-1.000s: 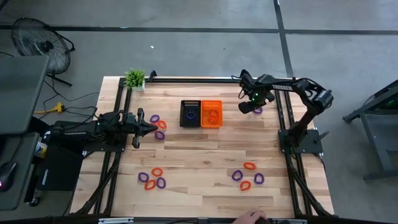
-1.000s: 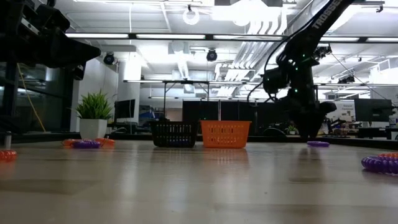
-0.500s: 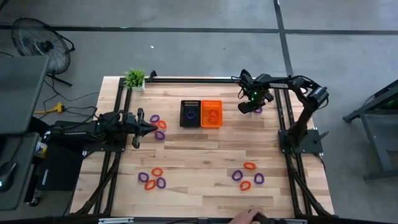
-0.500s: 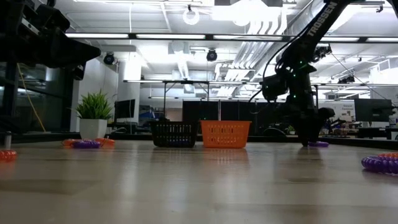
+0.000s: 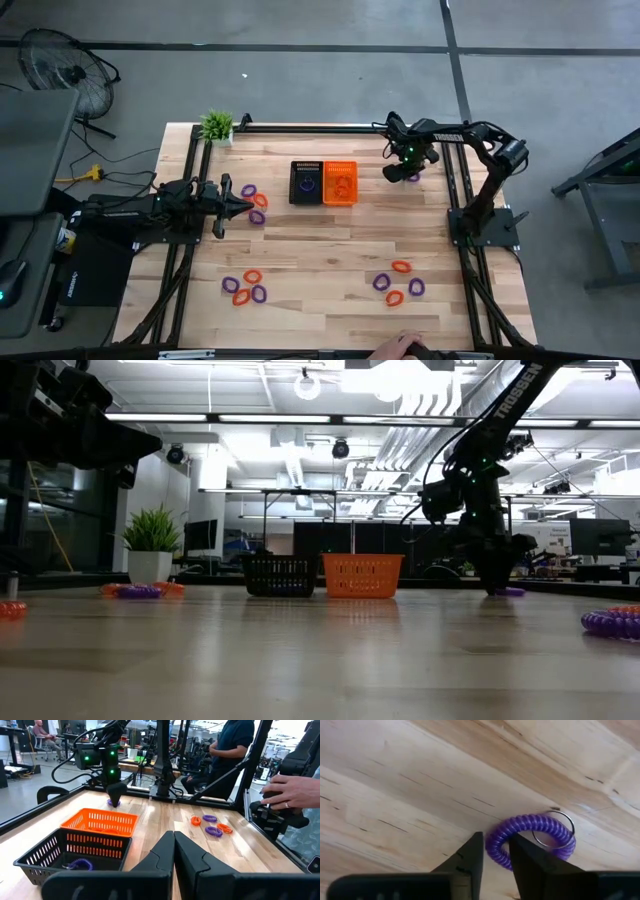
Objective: Sort spring keychains into baskets
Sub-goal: Put the purple spring keychain into the black basket
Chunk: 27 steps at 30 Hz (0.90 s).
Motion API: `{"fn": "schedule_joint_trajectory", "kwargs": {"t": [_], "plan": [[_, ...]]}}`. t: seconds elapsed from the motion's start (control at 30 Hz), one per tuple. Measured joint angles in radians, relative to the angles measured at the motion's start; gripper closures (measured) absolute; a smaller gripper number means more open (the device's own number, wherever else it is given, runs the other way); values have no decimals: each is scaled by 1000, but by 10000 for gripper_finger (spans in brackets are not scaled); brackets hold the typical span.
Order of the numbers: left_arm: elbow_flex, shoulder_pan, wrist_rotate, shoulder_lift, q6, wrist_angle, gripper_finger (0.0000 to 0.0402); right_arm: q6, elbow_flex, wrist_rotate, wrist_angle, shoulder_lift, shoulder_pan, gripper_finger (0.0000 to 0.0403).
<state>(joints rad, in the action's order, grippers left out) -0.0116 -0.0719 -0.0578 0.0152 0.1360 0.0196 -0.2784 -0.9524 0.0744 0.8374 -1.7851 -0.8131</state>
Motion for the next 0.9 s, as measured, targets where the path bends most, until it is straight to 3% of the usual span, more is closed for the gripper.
{"fn": "schedule_joint_trajectory", "kwargs": {"t": [0.3, 0.53, 0.9], "plan": [[0, 0, -1, 0, 0, 0, 400, 1, 0, 2, 1, 1, 2, 371], [0, 0, -4, 0, 0, 0, 400, 0, 1, 21, 5, 65, 10, 376], [0, 0, -3, 0, 0, 0, 400, -3, -190, 94, 38, 108, 134, 378]]}}
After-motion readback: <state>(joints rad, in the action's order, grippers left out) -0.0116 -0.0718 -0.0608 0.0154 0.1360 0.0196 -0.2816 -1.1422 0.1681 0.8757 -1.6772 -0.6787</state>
